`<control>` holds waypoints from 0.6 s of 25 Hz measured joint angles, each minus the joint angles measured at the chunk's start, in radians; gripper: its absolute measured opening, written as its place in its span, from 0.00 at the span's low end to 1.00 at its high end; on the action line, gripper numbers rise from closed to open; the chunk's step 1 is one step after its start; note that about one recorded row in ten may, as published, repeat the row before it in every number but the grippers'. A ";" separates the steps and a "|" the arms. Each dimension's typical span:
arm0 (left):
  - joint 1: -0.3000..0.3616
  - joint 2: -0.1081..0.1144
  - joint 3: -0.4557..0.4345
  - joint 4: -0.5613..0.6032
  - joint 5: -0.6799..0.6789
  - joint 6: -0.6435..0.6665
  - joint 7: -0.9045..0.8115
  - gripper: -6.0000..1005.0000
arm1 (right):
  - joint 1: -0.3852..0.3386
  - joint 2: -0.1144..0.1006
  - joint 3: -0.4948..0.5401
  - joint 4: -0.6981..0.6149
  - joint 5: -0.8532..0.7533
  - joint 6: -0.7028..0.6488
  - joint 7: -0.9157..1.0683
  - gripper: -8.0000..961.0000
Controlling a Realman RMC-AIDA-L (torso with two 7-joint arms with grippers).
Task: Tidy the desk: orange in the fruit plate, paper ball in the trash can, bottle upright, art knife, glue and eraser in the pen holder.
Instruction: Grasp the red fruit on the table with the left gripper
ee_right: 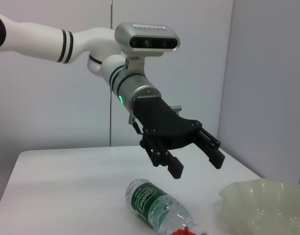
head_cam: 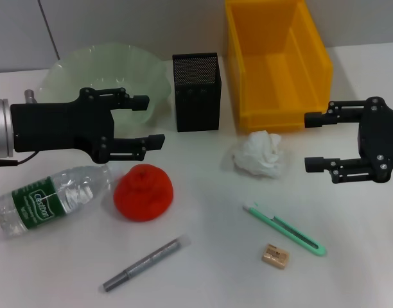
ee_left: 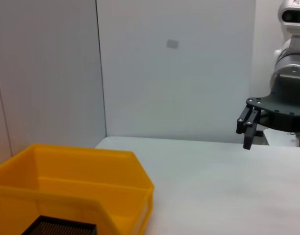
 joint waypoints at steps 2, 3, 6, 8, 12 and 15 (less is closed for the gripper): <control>0.003 0.002 -0.001 0.000 0.001 -0.008 0.000 0.76 | 0.003 0.000 -0.002 0.001 0.000 0.001 0.000 0.73; 0.004 0.003 -0.001 -0.004 0.001 -0.021 0.000 0.76 | 0.003 0.000 -0.003 0.003 0.000 0.002 0.000 0.73; 0.005 0.003 0.001 -0.008 0.002 -0.034 -0.001 0.76 | 0.004 0.002 0.000 0.007 0.000 0.004 -0.001 0.73; 0.009 0.003 0.004 -0.009 0.003 -0.041 -0.001 0.75 | 0.004 0.004 0.001 0.008 0.000 0.005 -0.001 0.73; 0.016 0.003 0.001 -0.008 0.004 -0.043 -0.001 0.75 | 0.004 0.010 0.001 0.008 0.000 0.023 -0.002 0.73; 0.017 -0.002 -0.001 -0.006 0.005 -0.062 -0.015 0.74 | 0.004 0.012 0.000 0.007 0.000 0.036 -0.002 0.73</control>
